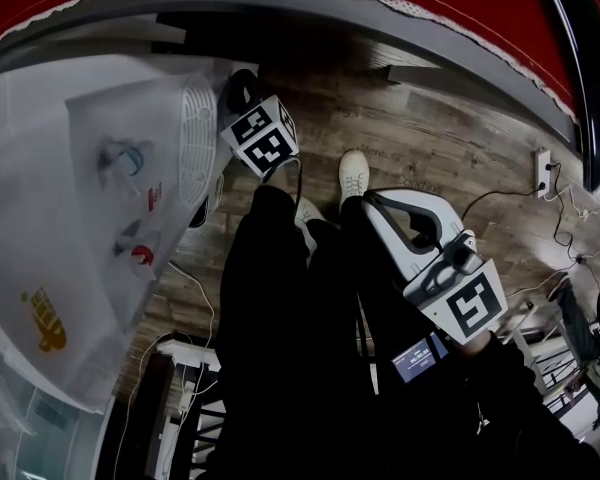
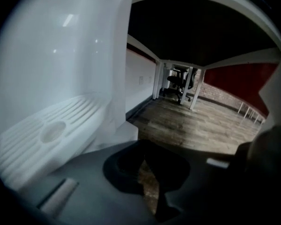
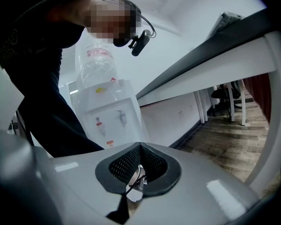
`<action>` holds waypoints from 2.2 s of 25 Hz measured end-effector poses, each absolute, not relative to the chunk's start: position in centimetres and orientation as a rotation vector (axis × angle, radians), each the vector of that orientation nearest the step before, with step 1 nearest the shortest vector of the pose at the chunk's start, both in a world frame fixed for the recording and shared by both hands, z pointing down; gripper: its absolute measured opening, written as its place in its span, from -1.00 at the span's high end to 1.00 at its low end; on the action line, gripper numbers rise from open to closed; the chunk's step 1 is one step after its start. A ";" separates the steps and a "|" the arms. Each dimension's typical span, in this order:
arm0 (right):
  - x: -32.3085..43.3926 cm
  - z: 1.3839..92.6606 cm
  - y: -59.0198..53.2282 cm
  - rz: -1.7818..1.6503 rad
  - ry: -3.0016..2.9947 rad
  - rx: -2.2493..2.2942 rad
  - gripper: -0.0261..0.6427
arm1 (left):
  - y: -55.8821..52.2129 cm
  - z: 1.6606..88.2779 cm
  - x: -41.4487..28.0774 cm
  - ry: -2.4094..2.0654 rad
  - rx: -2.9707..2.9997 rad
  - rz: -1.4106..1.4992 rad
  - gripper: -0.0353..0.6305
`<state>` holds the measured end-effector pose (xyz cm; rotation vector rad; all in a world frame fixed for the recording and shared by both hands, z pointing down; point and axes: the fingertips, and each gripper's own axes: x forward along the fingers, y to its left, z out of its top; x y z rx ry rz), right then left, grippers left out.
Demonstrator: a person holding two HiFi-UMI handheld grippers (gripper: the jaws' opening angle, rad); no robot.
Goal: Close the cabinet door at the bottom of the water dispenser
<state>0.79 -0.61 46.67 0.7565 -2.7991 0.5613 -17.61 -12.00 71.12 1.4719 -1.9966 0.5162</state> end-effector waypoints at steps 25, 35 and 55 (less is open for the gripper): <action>1.3 41.6 -2.6 0.306 -2.735 0.753 0.92 | -10.1 54.7 -14.4 -1.976 1.903 0.478 0.87; -0.3 27.8 -1.1 -0.038 -2.623 0.698 0.92 | -3.7 33.7 -13.1 -2.057 1.953 0.312 0.87; -5.4 6.8 1.3 -0.032 -2.923 0.835 0.92 | 2.6 6.7 -13.9 -2.395 2.041 -0.037 0.88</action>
